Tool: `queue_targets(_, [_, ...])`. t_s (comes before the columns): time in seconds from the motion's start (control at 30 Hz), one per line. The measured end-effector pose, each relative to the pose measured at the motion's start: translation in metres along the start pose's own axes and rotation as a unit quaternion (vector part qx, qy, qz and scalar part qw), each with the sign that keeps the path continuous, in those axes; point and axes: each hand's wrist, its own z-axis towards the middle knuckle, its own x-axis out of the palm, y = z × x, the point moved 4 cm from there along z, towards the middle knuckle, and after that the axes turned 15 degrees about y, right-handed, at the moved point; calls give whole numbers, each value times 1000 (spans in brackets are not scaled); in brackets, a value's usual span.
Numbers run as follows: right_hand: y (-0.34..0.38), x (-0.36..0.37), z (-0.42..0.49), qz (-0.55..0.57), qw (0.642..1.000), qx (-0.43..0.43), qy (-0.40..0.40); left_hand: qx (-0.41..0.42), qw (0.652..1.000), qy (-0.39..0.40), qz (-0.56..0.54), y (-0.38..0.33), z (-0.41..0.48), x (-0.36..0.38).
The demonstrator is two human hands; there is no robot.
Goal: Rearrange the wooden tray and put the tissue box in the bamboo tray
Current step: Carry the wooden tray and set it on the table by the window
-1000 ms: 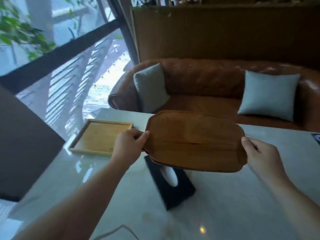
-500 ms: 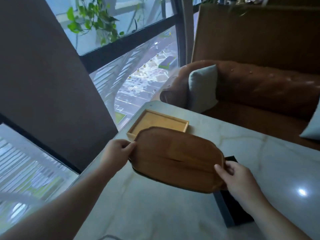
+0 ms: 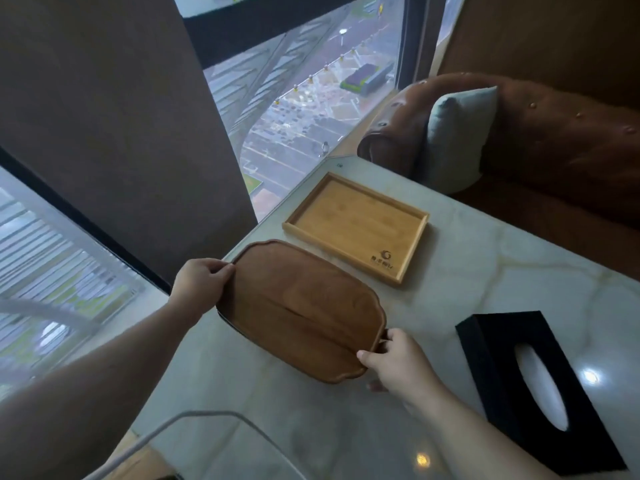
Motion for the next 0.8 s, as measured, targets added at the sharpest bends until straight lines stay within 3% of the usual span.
queue_targets(0.4, [2, 29, 15, -118, 990, 37, 62, -26, 999, -8, 40, 46, 5, 6])
queue_targets(0.67, [-5, 26, 21, -212, 970, 64, 102, -32, 974, 47, 221, 34, 7, 11])
queue_targets(0.8, [3, 14, 13, -347, 929, 35, 126, -61, 940, 91, 322, 18, -11, 18])
